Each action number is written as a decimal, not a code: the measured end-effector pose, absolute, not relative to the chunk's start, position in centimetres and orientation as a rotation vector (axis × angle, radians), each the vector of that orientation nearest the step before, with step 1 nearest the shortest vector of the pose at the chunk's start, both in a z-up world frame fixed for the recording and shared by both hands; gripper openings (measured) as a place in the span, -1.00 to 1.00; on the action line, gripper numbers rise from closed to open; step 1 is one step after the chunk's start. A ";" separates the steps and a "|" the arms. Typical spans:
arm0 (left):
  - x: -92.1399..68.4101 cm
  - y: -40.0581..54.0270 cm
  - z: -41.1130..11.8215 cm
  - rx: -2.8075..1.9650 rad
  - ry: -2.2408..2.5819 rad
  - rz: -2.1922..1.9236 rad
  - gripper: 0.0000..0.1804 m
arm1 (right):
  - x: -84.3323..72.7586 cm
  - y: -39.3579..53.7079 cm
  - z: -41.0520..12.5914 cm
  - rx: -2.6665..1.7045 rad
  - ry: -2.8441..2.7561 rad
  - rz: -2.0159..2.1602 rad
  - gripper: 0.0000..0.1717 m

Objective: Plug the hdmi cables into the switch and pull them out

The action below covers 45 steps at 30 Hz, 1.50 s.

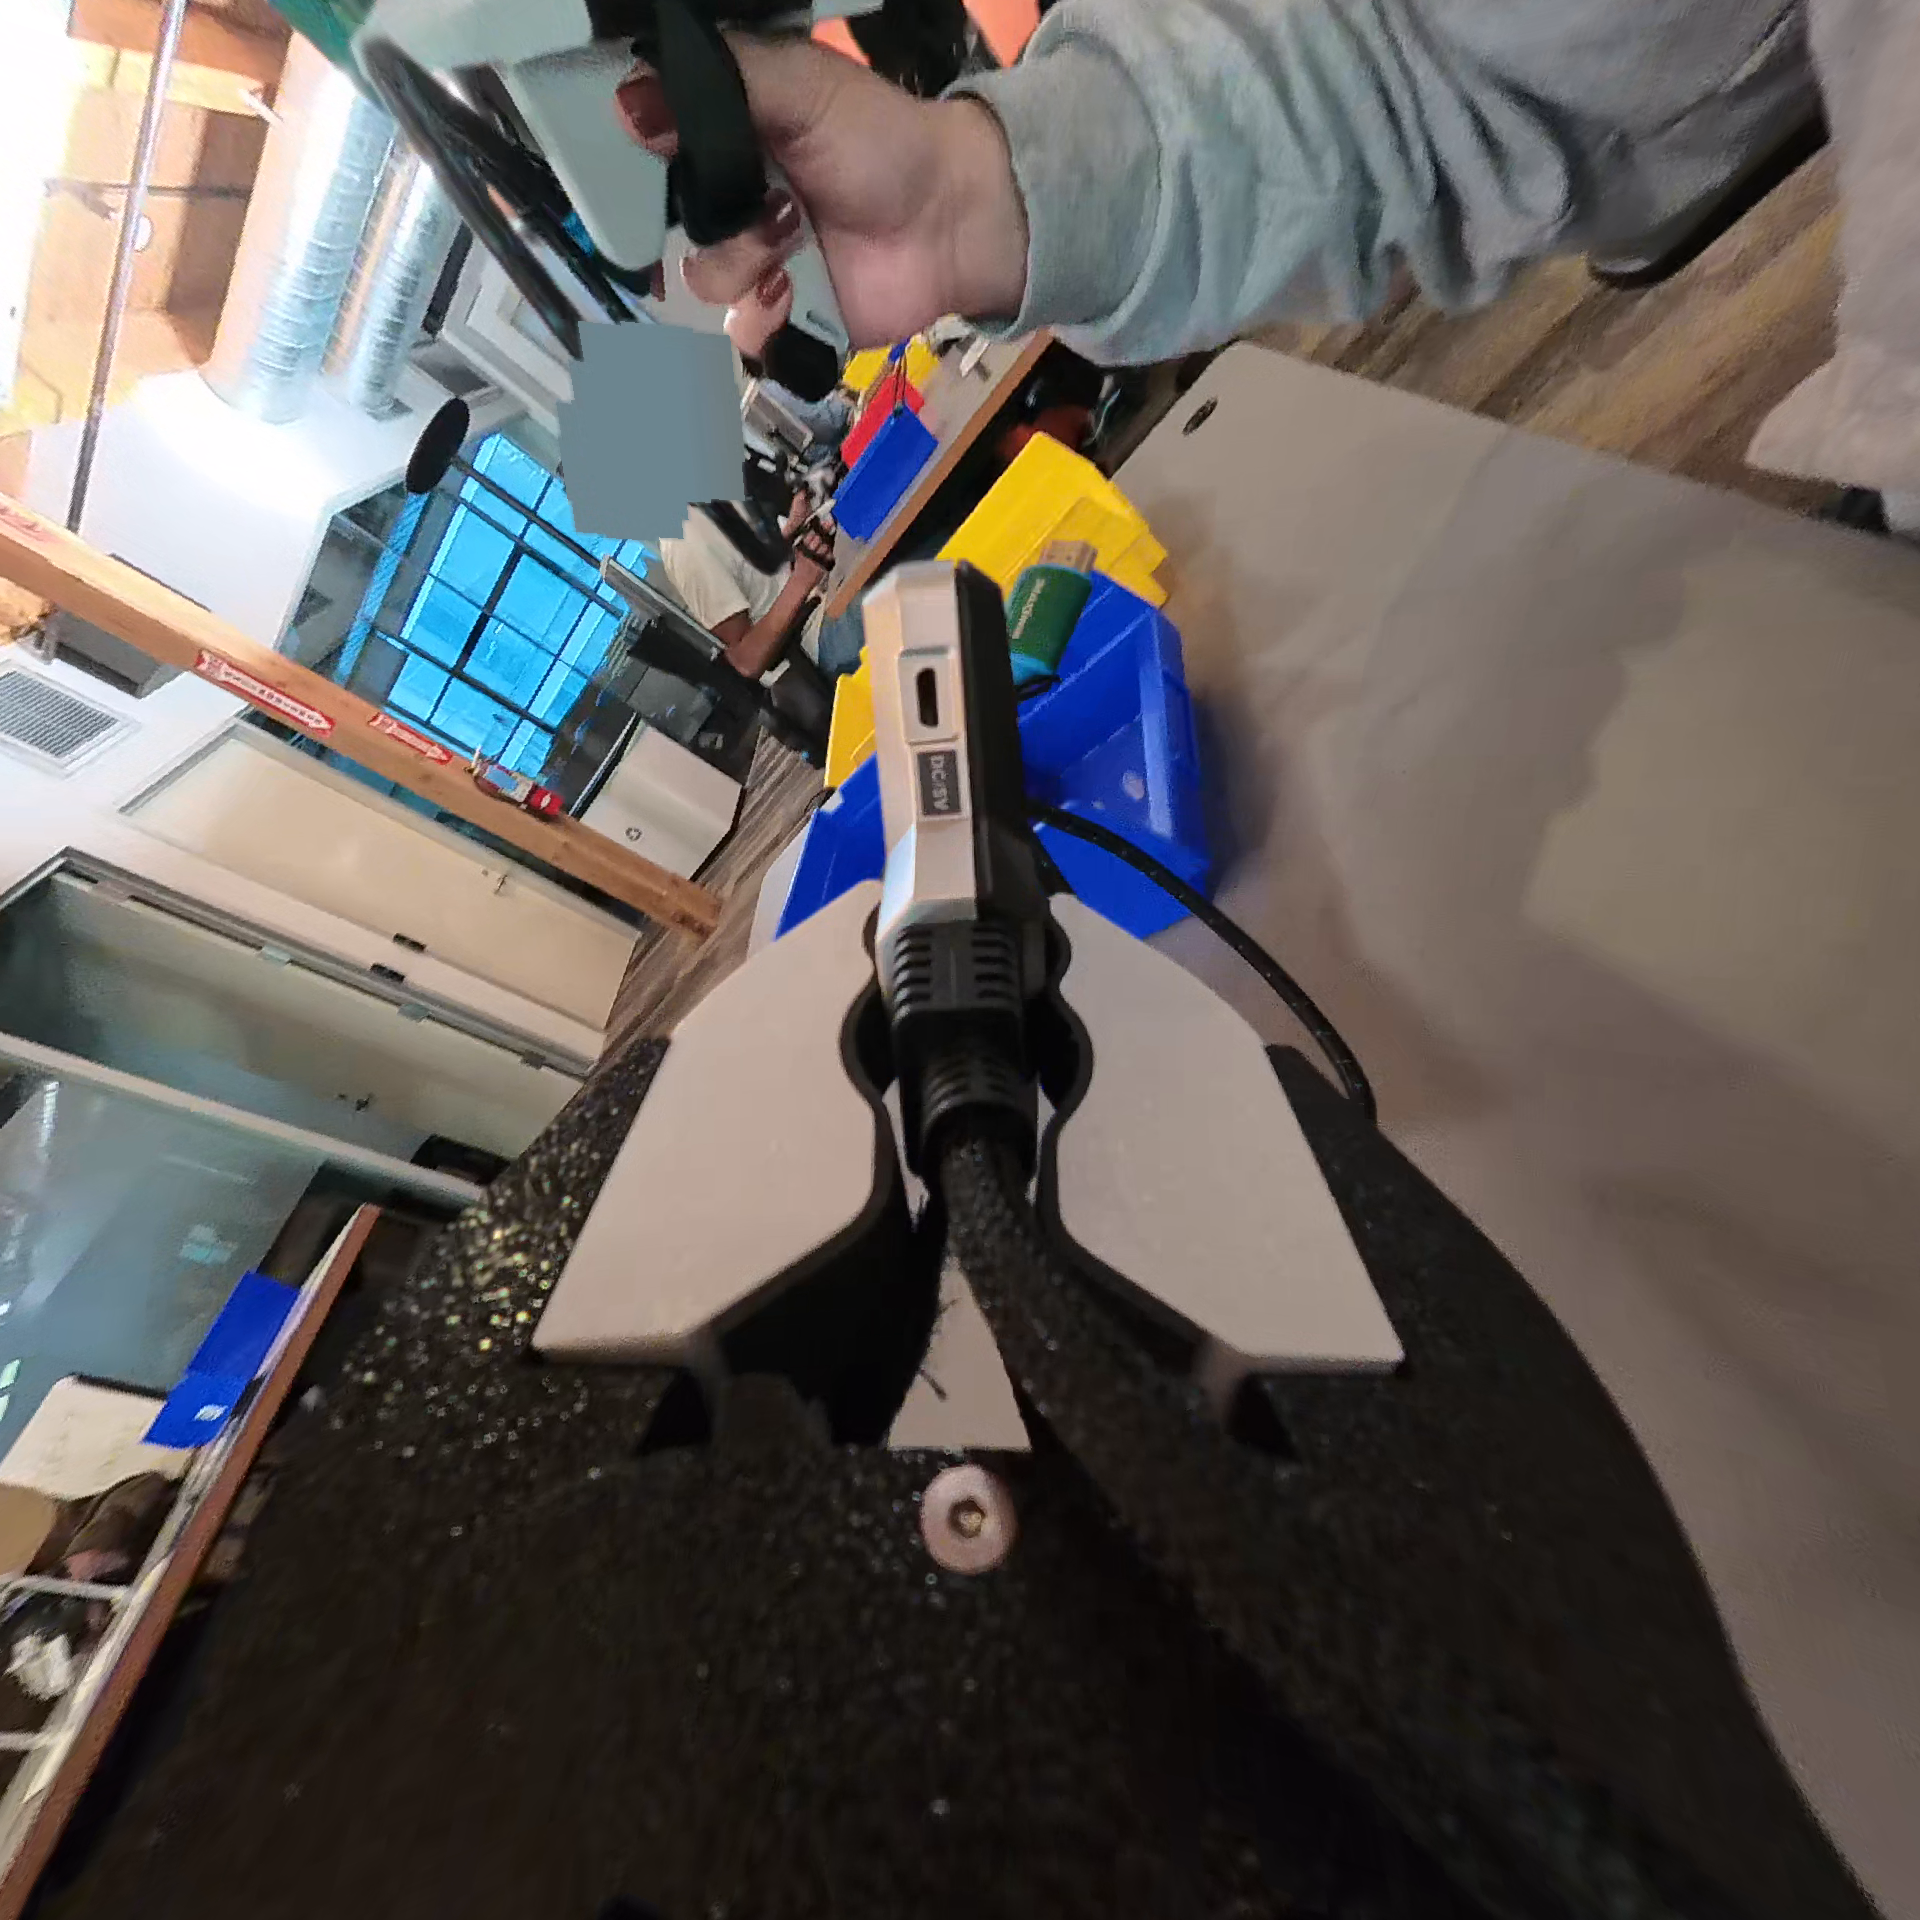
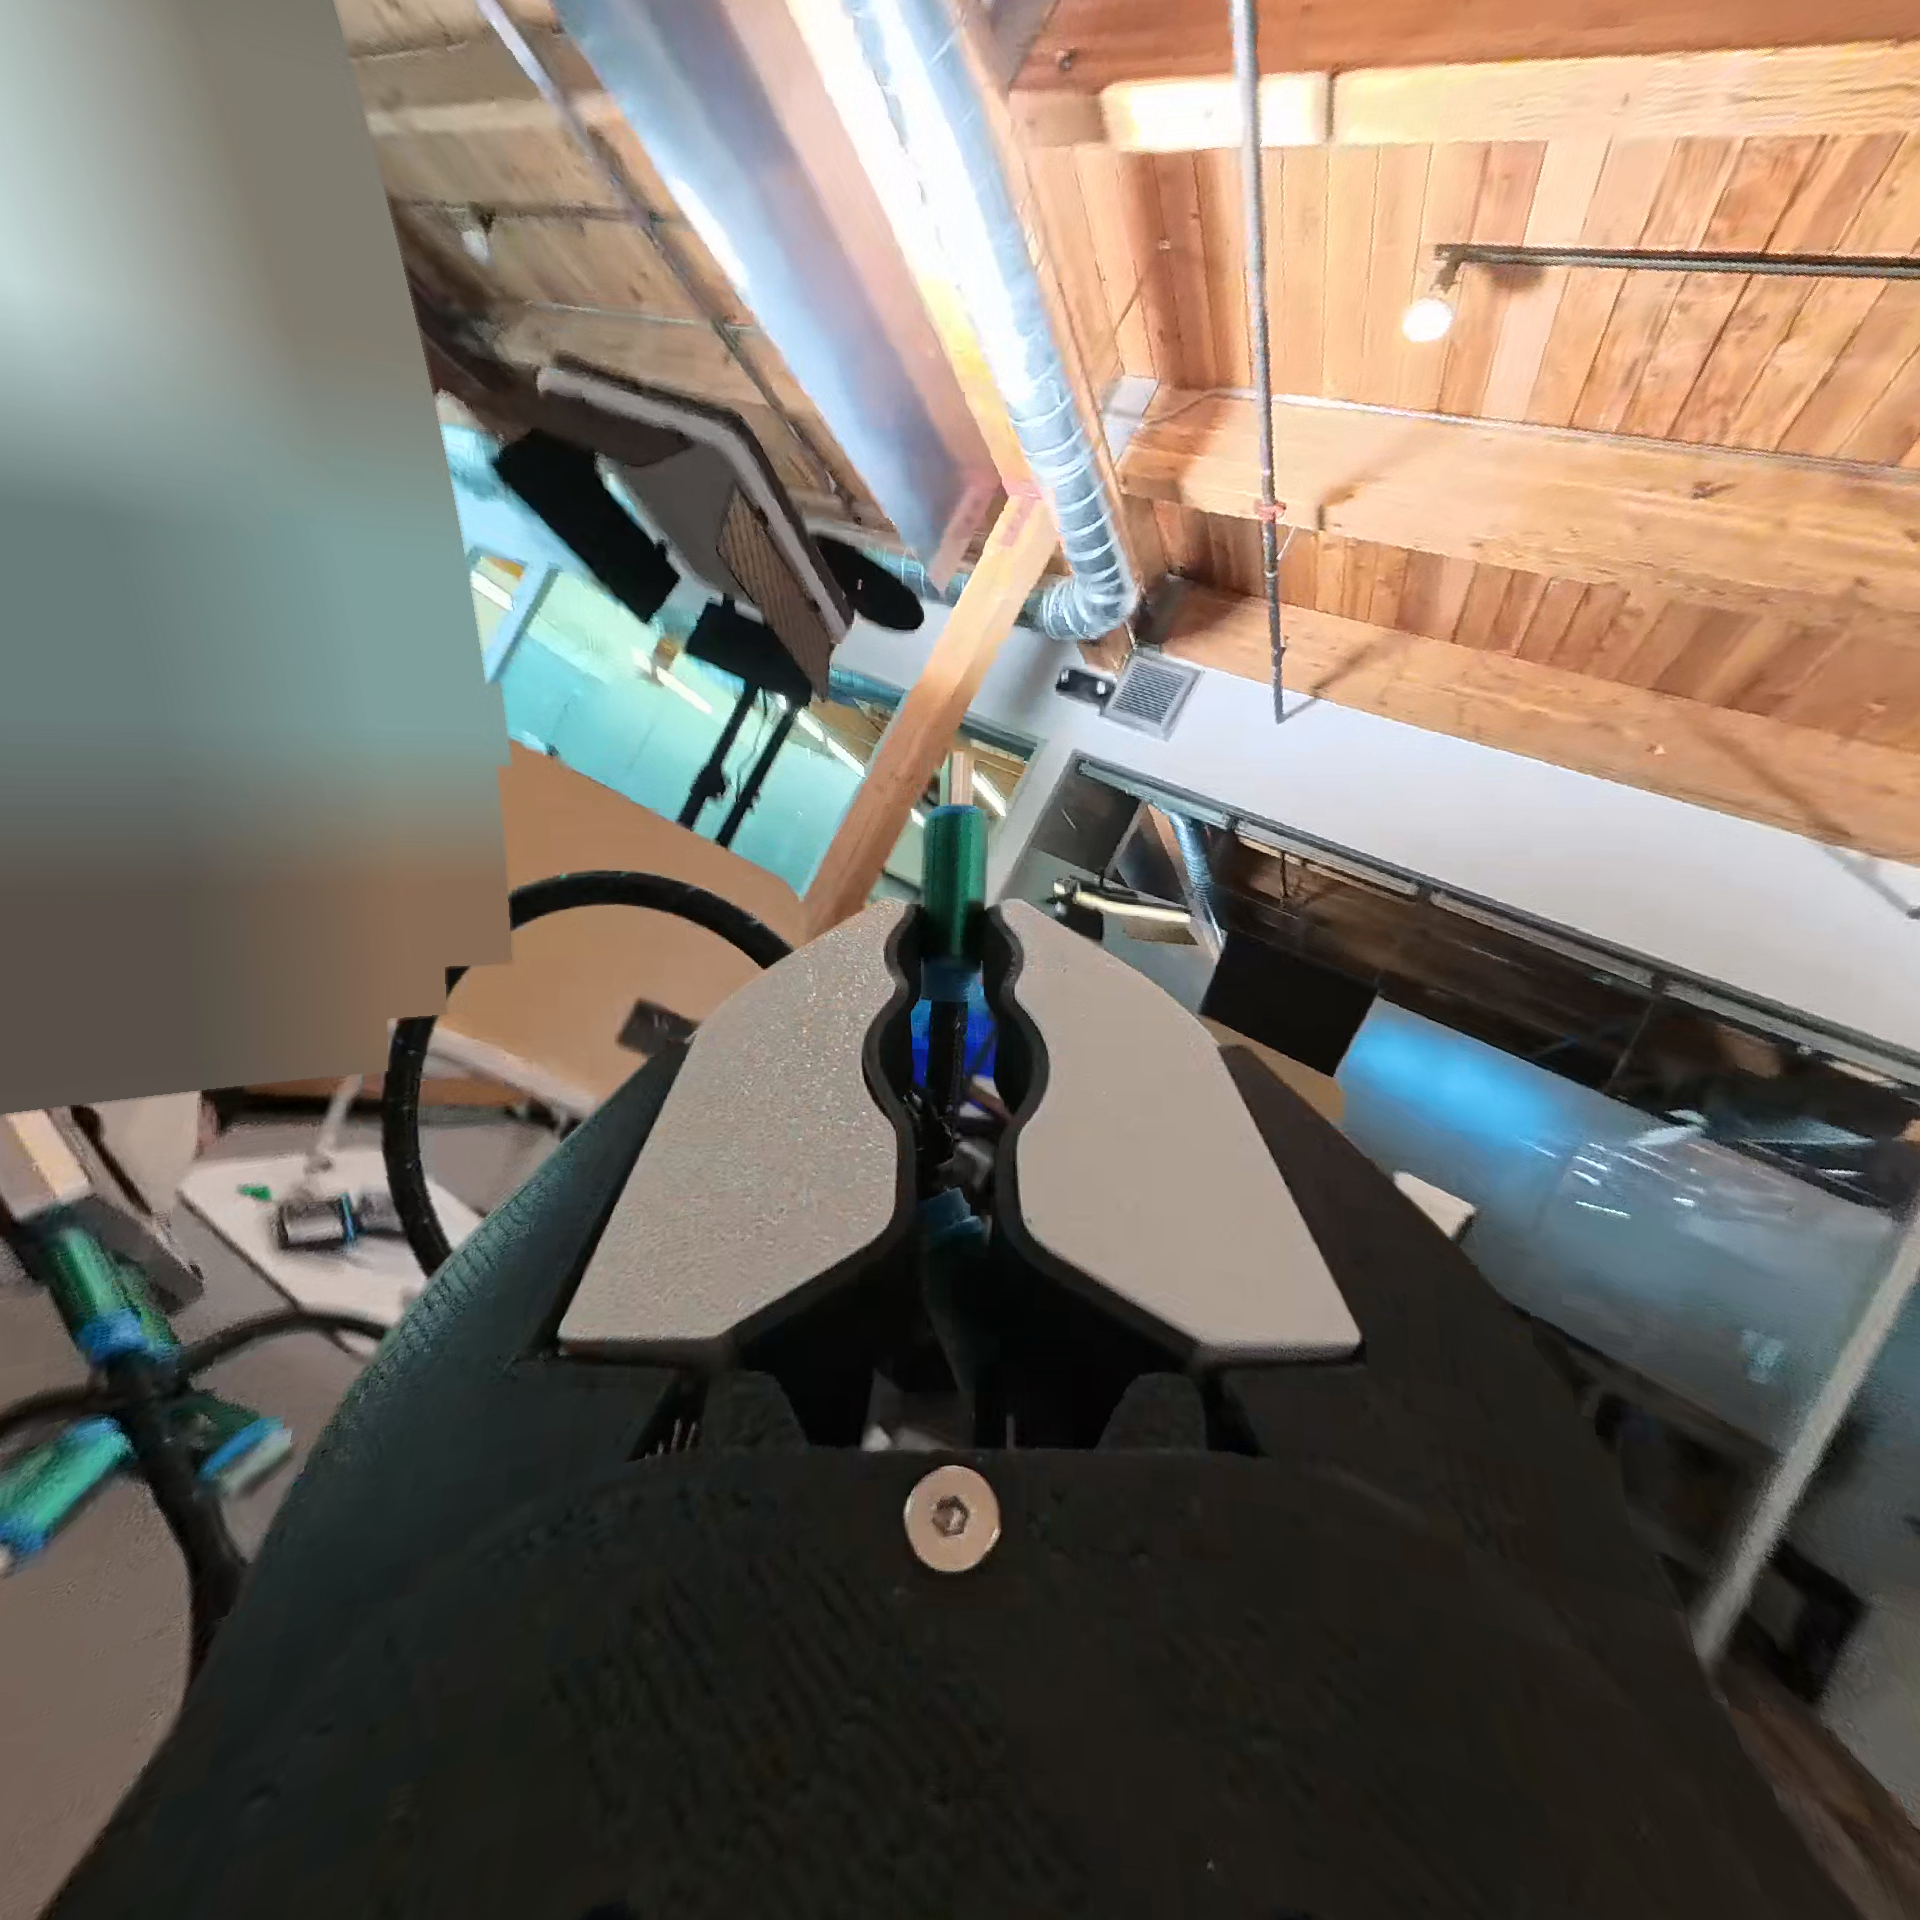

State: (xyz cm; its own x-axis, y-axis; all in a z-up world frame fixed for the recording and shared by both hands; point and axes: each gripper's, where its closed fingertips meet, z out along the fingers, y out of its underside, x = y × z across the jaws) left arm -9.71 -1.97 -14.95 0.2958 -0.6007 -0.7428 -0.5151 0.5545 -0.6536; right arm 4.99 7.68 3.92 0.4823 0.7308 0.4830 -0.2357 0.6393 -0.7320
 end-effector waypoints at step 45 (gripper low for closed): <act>-18.1 -11.2 -19.9 -1.298 1.158 0.591 -0.75 | -5.7 -3.6 -33.2 -1.148 -2.232 0.366 -0.70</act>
